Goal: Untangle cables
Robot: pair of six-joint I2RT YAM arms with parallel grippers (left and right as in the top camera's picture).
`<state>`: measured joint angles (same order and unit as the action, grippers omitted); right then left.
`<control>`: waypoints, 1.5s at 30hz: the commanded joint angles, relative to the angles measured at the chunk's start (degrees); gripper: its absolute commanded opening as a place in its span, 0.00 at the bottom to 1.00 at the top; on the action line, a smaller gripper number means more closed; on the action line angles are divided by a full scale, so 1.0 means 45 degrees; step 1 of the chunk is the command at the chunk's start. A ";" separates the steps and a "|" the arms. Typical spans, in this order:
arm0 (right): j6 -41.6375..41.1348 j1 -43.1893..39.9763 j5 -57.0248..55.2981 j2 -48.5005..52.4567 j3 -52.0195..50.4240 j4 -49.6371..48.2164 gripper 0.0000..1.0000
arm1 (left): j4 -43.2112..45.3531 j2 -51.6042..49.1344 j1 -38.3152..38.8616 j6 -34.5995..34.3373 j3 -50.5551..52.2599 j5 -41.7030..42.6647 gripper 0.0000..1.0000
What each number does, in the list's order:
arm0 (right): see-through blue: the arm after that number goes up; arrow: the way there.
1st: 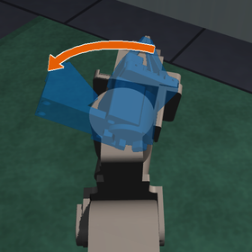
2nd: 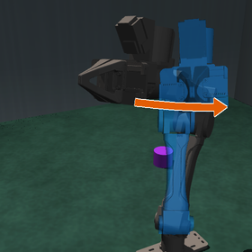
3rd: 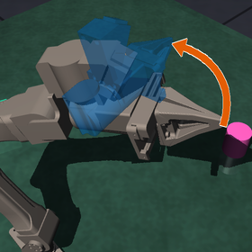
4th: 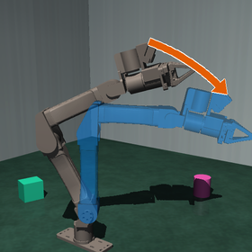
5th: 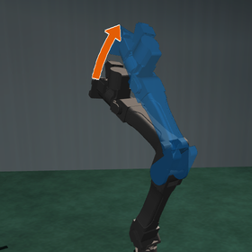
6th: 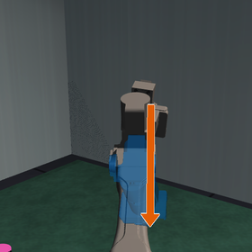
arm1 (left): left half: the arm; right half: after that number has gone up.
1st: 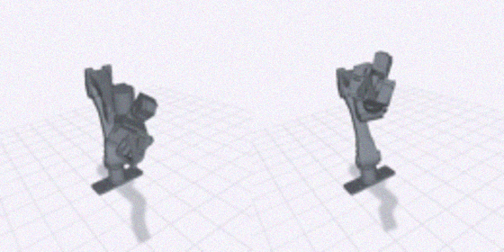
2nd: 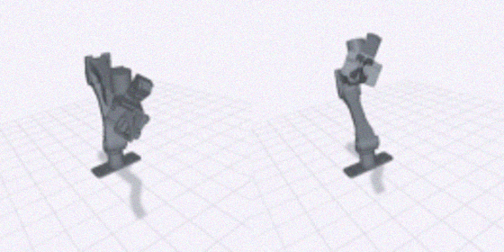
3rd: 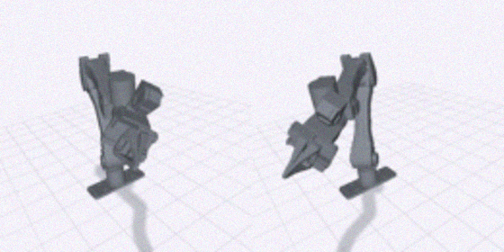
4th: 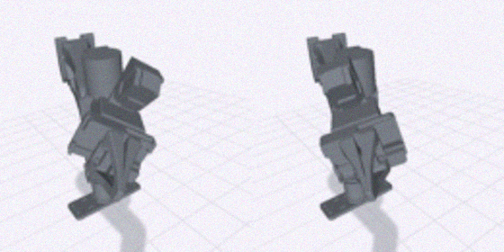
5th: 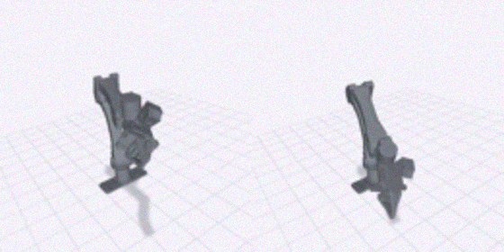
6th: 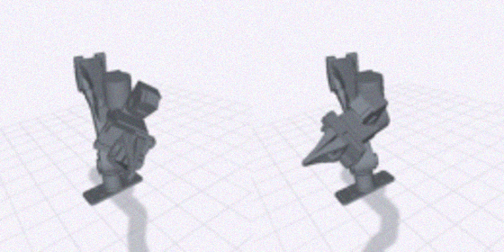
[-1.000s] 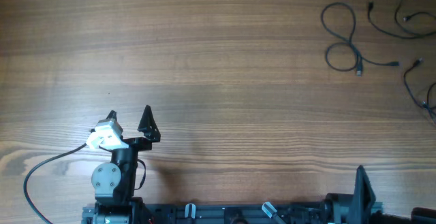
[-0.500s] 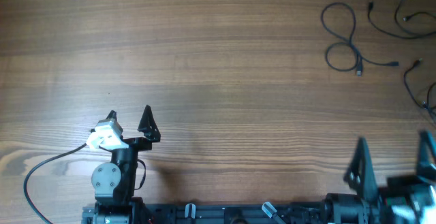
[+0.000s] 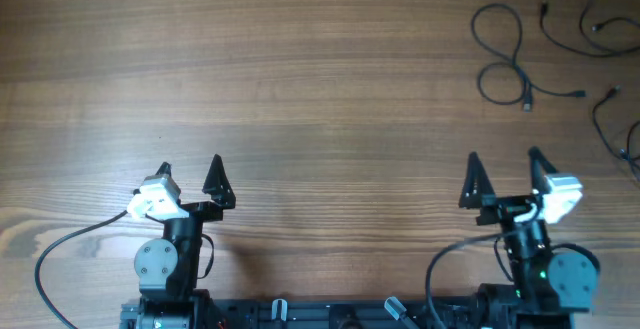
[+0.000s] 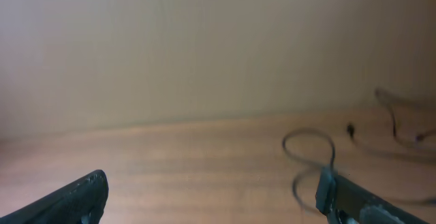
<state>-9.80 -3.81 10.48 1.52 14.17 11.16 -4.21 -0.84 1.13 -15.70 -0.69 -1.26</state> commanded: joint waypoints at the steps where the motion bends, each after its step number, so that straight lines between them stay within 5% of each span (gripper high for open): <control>1: -0.0189 0.0049 0.0170 -0.0039 -0.0782 -0.0680 1.00 | 0.0049 0.0005 0.0058 0.0209 0.0083 -0.0165 1.00; 14: -0.0180 0.0049 0.0165 -0.0039 -0.3094 -0.3070 1.00 | 0.0049 0.0005 0.0058 0.0209 0.0083 -0.0165 1.00; 45: -0.0151 0.0049 -0.0175 0.0039 -0.3079 -0.2642 1.00 | 0.0049 0.0005 0.0058 0.0209 0.0083 -0.0165 1.00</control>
<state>-10.09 -3.81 10.41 1.56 0.51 -0.69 -4.21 -0.84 1.13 -15.70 -0.69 -1.28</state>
